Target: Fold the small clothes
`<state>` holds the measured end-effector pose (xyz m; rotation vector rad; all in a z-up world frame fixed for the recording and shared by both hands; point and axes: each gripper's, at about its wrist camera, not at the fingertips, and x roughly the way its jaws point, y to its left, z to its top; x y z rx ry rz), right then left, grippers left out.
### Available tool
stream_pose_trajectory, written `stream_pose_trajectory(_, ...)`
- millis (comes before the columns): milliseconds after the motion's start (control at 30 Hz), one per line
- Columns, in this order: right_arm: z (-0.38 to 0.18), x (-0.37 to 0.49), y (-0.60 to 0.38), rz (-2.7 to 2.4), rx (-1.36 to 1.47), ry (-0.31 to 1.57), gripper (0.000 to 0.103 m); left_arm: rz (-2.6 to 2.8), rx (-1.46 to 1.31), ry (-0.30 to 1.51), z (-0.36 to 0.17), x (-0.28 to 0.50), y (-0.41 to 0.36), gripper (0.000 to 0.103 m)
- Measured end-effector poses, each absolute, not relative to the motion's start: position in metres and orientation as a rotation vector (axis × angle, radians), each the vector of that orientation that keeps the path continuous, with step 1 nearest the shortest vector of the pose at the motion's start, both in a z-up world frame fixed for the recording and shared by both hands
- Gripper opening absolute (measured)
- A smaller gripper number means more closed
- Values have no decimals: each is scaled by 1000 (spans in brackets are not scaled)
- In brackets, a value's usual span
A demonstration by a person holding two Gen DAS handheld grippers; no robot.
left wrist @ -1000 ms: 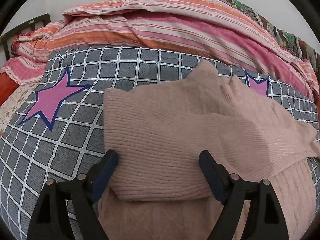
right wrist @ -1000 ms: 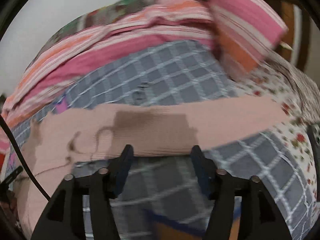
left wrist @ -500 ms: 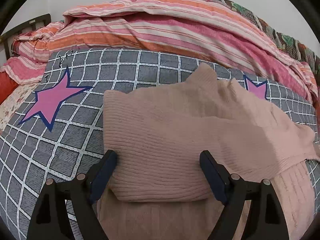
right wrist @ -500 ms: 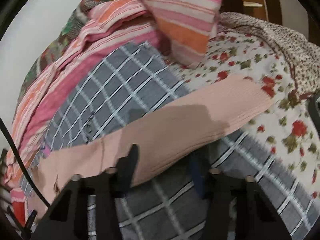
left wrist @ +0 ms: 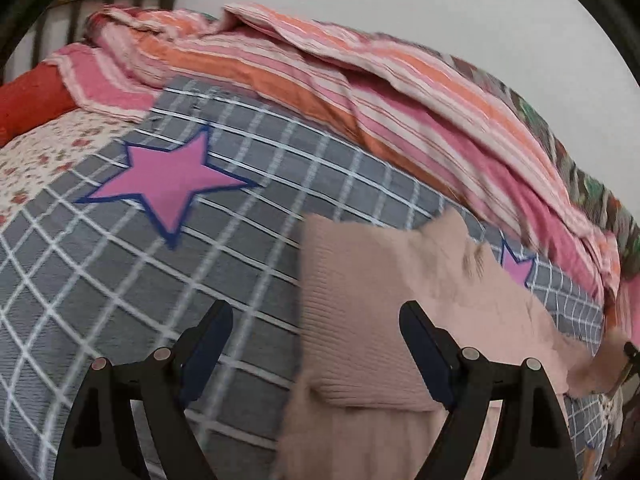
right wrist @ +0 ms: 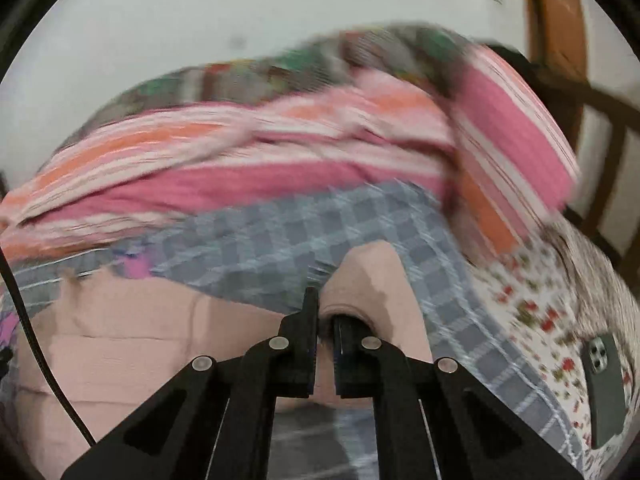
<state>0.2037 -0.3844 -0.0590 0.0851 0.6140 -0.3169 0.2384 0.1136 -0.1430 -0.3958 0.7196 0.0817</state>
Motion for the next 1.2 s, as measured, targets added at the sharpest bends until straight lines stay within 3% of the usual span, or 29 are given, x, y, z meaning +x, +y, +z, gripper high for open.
stream_pose_trajectory(267, -49, 261, -196, -14, -67, 637, 6, 235, -320, 642, -132, 219, 157, 84)
stream_pose_trajectory(467, -103, 292, -79, 202, -108, 776, 7, 222, -363, 632, -132, 211, 185, 84)
stream_pose_trajectory(600, -144, 295, -51, 312, -107, 910, 24, 203, -349, 630, -133, 211, 183, 84)
stream_pose_trajectory(700, -145, 285, -66, 363, -59, 929, 32, 173, -343, 632, -133, 212, 178, 84)
stream_pose_trajectory(767, -133, 272, -89, 366, -10, 899, 51, 134, -333, 635, -133, 213, 170, 84)
stream_pose_trajectory(833, -120, 255, -116, 337, 16, 842, 60, 69, -304, 637, -131, 215, 156, 84)
stream_pose_trajectory(967, -108, 222, -187, 208, 31, 768, 62, -45, -247, 642, -128, 219, 121, 84)
stream_pose_trajectory(1200, -130, 207, -284, -89, -14, 793, 62, -232, -156, 695, -124, 241, 32, 85)
